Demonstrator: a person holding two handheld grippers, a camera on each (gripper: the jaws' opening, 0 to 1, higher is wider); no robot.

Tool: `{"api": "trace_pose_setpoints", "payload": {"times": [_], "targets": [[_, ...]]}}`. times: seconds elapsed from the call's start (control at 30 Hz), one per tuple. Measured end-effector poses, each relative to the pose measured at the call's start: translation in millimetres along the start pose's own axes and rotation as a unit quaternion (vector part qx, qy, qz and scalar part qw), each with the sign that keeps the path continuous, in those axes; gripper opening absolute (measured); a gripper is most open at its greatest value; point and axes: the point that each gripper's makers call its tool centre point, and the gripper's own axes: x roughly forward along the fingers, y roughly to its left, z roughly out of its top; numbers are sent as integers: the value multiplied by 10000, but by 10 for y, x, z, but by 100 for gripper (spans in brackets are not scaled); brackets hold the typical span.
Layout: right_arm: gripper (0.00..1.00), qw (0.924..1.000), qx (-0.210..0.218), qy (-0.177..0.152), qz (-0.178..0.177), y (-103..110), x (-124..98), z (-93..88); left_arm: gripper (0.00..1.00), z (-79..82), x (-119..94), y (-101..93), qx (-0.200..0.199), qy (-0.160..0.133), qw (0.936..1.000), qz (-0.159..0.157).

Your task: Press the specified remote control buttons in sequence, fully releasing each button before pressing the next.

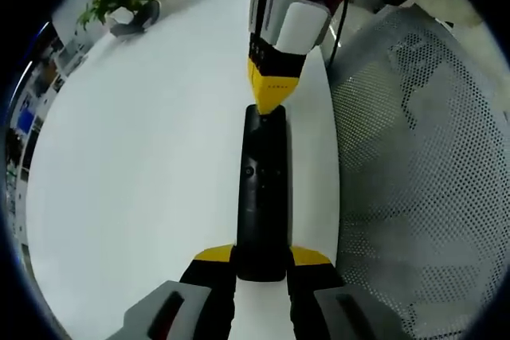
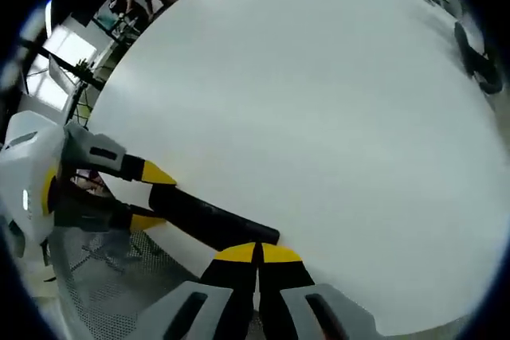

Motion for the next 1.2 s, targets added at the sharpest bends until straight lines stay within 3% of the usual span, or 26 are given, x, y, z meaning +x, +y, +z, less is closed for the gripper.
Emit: {"api": "trace_pose_setpoints", "payload": {"times": [0.6, 1.2], "targets": [[0, 9999, 141, 34, -29, -25, 6, 27, 24, -2, 2, 9, -78, -78, 9999, 79], [0, 9993, 271, 181, 182, 33, -12, -3, 24, 3, 7, 5, 21, -9, 10000, 67]]}}
